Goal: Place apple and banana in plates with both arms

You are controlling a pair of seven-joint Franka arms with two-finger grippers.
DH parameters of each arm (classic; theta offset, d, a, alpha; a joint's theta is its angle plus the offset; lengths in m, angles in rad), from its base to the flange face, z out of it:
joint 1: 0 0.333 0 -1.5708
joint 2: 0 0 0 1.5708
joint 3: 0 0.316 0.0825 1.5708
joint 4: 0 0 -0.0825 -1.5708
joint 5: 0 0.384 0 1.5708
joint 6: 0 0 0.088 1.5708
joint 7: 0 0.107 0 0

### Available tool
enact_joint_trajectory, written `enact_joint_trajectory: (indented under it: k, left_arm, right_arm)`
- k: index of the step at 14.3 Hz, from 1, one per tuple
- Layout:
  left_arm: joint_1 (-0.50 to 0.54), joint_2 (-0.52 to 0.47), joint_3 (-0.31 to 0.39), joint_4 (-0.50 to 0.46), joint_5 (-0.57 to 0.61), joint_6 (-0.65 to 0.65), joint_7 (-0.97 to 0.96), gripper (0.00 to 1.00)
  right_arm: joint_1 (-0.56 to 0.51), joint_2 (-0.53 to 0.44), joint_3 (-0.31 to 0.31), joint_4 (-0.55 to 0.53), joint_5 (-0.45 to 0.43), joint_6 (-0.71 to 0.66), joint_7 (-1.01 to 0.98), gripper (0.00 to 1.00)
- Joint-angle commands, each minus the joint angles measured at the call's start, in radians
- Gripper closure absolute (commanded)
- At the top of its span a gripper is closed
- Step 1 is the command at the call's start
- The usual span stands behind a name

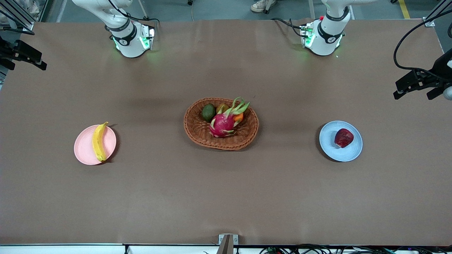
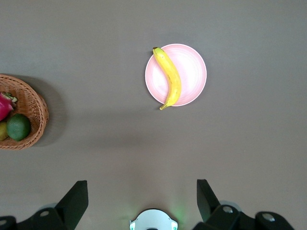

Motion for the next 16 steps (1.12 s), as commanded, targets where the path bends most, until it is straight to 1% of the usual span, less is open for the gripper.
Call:
enact_joint_trajectory:
  k: [1,8,16]
  left_arm:
    - [0.005,0.010,-0.002,0.027,-0.013,-0.014,0.008,0.00]
    - [0.005,0.010,-0.002,0.027,-0.013,-0.014,0.008,0.00]
    - [0.005,0.015,-0.002,0.027,-0.013,-0.013,0.006,0.00]
  right_arm:
    - [0.009,-0.016,-0.008,-0.008,0.010,0.001,-0.005,0.00]
    - [0.006,-0.015,-0.010,-0.009,0.007,0.011,-0.010,0.00]
    - [0.009,-0.015,-0.004,-0.011,-0.035,0.000,-0.020,0.00]
